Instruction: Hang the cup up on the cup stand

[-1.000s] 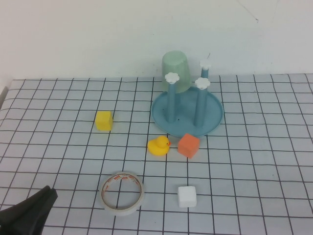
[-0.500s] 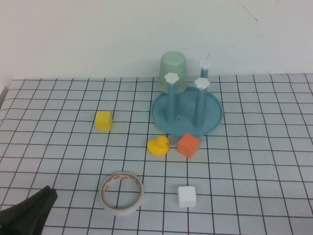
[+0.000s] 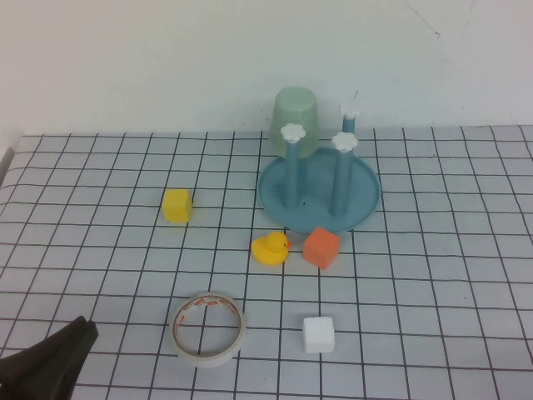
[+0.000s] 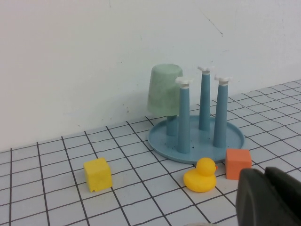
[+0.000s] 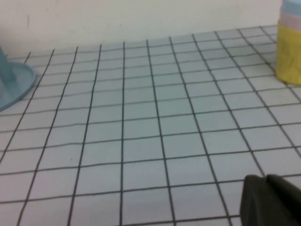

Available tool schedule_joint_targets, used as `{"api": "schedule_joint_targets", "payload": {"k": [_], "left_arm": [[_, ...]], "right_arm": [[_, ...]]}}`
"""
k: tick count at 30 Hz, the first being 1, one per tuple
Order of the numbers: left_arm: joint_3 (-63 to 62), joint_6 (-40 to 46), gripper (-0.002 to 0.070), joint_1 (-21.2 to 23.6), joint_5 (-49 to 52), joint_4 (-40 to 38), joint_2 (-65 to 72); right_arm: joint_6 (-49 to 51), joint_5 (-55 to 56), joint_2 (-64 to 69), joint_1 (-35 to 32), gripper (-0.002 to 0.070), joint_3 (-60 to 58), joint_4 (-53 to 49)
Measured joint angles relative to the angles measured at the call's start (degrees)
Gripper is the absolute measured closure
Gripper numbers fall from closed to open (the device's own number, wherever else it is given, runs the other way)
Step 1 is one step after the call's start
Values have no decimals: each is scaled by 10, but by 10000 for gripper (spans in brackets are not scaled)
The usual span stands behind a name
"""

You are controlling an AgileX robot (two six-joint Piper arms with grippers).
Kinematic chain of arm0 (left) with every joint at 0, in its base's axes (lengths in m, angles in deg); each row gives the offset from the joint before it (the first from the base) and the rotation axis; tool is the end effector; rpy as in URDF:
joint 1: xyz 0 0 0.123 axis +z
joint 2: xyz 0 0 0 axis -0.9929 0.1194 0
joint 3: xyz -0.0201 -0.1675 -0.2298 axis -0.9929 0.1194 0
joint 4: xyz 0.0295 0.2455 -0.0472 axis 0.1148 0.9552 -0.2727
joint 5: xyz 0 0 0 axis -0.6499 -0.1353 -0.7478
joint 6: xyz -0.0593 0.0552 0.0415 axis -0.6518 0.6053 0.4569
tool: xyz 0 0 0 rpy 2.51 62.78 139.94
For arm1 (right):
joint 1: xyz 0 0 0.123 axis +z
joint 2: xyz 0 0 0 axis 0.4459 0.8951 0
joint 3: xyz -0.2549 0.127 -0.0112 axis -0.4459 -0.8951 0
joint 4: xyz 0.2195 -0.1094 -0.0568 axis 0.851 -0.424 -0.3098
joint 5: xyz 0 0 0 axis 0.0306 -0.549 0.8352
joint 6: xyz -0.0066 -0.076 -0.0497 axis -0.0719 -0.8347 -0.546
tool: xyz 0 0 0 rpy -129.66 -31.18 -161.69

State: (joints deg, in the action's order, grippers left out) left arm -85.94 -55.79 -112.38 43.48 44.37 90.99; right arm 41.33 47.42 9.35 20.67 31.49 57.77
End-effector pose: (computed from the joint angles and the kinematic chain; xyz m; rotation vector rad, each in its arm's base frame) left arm 0.0947 -0.0480 0.2319 0.3049 1.4980 -0.4188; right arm 0.0547 -0.0071 0.1807 0.1635 1.7543 -0.0371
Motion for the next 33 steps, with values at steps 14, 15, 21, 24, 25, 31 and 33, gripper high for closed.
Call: {"api": "schedule_joint_targets", "payload": {"k": [14,15,21,24,25,31,33], "left_arm": [[0,2,676,0,0,0,0],[0,2,676,0,0,0,0],[0,2,676,0,0,0,0],[0,2,676,0,0,0,0],[0,2,676,0,0,0,0],[0,2,676,0,0,0,0],[0,2,676,0,0,0,0]], "right_arm": [[12,-37,0,23,678,3,-4],[12,-38,0,23,678,3,-4],[12,-40,0,23,678,3,-4],[12,-40,0,23,678,3,-4],[12,-40,0,23,678,3,-4],[12,-40,0,23,678,3,-4],[12,-40,0,23,678,3,-4]]}}
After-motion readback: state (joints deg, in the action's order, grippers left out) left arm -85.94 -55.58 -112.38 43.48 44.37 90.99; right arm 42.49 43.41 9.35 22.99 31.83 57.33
